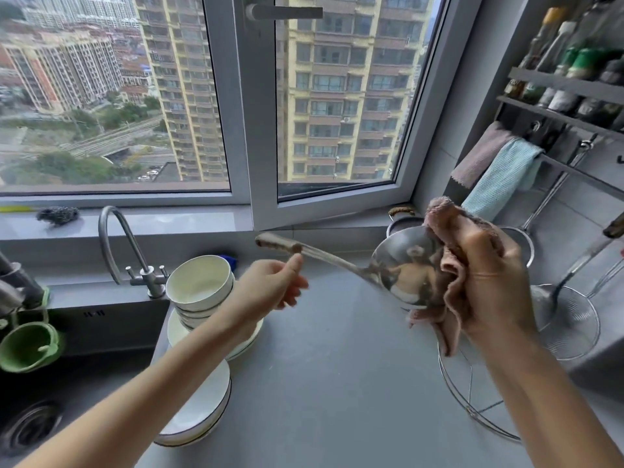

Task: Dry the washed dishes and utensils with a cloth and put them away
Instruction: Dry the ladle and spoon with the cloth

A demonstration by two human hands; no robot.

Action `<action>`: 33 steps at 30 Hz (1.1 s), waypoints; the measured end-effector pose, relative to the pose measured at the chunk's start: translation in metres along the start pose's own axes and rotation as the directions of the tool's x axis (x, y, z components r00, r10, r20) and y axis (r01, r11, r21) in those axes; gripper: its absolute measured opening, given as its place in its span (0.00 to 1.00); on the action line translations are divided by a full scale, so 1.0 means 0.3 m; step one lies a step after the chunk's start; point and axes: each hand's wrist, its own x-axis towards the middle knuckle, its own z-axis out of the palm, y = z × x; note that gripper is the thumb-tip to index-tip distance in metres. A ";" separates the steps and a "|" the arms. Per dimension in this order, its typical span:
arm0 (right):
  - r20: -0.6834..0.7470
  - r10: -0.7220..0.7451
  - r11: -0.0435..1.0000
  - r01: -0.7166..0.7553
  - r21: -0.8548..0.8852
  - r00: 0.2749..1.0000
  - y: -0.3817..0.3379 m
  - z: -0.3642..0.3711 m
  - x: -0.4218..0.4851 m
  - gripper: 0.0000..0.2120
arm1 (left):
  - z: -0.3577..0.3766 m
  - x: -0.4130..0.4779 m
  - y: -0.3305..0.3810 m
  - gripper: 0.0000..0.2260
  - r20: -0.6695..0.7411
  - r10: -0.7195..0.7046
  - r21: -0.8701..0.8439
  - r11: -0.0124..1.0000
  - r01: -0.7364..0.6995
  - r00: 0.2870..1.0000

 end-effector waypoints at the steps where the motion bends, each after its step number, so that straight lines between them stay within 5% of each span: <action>1: 0.040 -0.071 0.996 0.073 -0.046 0.997 -0.007 -0.002 -0.015 0.11 | 0.020 -0.009 0.027 0.19 0.141 -0.121 -0.138 0.980 0.141 0.983; 5: 0.329 -0.382 0.879 0.449 -0.158 0.864 0.059 0.016 -0.088 0.14 | 0.092 0.006 0.094 0.17 0.515 -0.136 -0.569 0.684 0.457 0.846; 7: 0.493 -0.452 0.747 0.618 -0.246 0.743 0.127 0.006 -0.102 0.14 | 0.117 0.007 0.106 0.11 0.539 -0.076 -0.607 0.655 0.450 0.839; 9: 0.619 -0.424 0.643 0.701 -0.307 0.661 0.181 -0.014 -0.109 0.15 | 0.133 0.011 0.094 0.18 0.471 -0.070 -0.618 0.685 0.385 0.880; 11: 0.570 -0.384 0.734 0.615 -0.289 0.726 0.199 -0.034 -0.120 0.13 | 0.130 0.016 0.068 0.20 0.366 -0.033 -0.592 0.763 0.260 0.930; 13: 0.367 -0.343 0.882 0.431 -0.191 0.865 0.184 -0.058 -0.103 0.06 | 0.111 0.021 0.036 0.15 0.296 -0.011 -0.516 0.839 0.170 0.955; 15: 0.153 -0.292 0.888 0.327 -0.322 0.944 0.177 -0.079 -0.040 0.07 | 0.095 0.029 0.005 0.10 0.270 -0.015 -0.420 0.898 0.132 0.963; 17: 0.121 -0.080 0.906 0.122 -0.405 0.990 0.200 -0.071 0.032 0.13 | 0.100 0.022 -0.009 0.06 0.323 -0.010 -0.325 0.938 0.121 0.946; 20: 0.197 0.234 0.867 -0.113 -0.485 0.952 0.295 0.010 0.057 0.28 | 0.137 0.017 -0.013 0.06 0.372 0.012 -0.237 0.968 0.083 0.928; 22: 0.186 0.285 0.866 -0.169 -0.471 0.940 0.361 0.055 0.070 0.32 | 0.143 0.017 -0.017 0.08 0.351 -0.009 -0.188 0.979 0.080 0.936; 27: -0.066 0.353 0.924 -0.359 -0.131 0.933 0.390 0.072 0.211 0.17 | 0.128 -0.004 -0.044 0.05 0.582 -0.046 -0.268 0.932 0.246 0.812; 31: -0.081 0.443 0.895 -0.435 0.100 0.893 0.377 0.114 0.225 0.08 | 0.118 0.018 -0.058 0.05 0.578 -0.036 -0.287 0.926 0.245 0.815; 33: -0.083 0.428 0.899 -0.414 0.147 0.900 0.381 0.125 0.219 0.07 | 0.100 0.022 -0.063 0.04 0.576 -0.051 -0.132 0.979 0.155 0.816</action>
